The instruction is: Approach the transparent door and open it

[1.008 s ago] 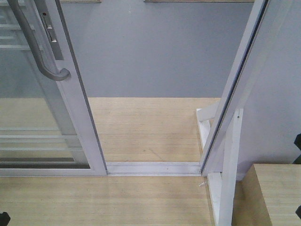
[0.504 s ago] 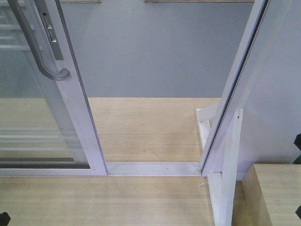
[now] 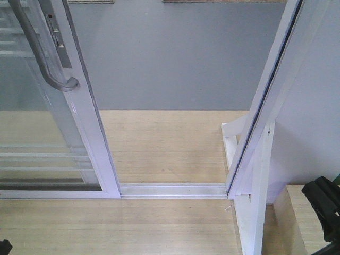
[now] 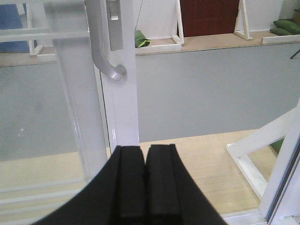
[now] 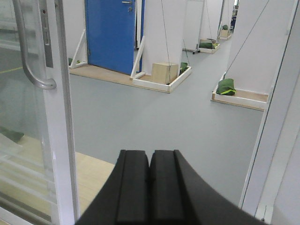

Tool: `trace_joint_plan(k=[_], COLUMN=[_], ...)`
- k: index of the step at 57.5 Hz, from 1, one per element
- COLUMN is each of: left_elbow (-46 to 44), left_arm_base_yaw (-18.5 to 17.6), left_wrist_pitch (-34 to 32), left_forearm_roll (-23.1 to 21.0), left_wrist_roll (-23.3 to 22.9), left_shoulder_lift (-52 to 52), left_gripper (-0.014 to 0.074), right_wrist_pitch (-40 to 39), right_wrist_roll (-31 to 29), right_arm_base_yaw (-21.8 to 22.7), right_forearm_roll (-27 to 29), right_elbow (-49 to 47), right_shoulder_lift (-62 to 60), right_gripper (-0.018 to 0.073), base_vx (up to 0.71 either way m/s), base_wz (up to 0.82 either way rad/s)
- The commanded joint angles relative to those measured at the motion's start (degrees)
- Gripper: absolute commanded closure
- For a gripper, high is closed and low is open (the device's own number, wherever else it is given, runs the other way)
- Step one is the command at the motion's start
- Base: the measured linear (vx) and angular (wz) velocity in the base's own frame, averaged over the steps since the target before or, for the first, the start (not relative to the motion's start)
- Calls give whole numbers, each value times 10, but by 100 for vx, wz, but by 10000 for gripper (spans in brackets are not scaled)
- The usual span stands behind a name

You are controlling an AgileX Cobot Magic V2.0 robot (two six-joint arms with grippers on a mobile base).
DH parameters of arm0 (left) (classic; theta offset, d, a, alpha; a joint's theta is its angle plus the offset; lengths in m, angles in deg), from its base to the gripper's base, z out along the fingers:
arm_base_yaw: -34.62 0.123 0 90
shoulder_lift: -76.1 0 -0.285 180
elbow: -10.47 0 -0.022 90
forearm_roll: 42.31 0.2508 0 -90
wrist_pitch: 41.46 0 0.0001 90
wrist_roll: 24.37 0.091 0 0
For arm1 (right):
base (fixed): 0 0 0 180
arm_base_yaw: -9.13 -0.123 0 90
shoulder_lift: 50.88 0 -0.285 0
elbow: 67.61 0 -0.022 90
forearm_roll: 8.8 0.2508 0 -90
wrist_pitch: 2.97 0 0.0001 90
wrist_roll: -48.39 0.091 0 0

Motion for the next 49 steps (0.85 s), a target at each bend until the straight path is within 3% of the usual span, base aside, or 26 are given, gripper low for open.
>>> trace_joint_plan(k=[1, 9, 17, 49], left_elbow=[15, 15, 15, 15], left_arm_base_yaw=[-3, -3, -3, -3], left_wrist_pitch=[-45, -45, -45, -45], left_forearm_roll=[-4, -4, -4, -4], left_wrist_roll=[-3, -3, -3, -3], left_shoulder_lift=[7, 7, 7, 7], left_gripper=[599, 599, 599, 599], right_wrist_pitch=[-47, -47, -47, -47], right_wrist_roll=[-2, -2, -2, -2], right_arm_base_yaw=[19, 80, 108, 108], right_forearm_roll=[0, -1, -1, -1], right_elbow=[7, 8, 8, 8], right_shoulder_lift=[-9, -9, -9, -9], right_gripper=[559, 559, 559, 559], base_vx=[0, 0, 0, 0], base_wz=[0, 0, 0, 0])
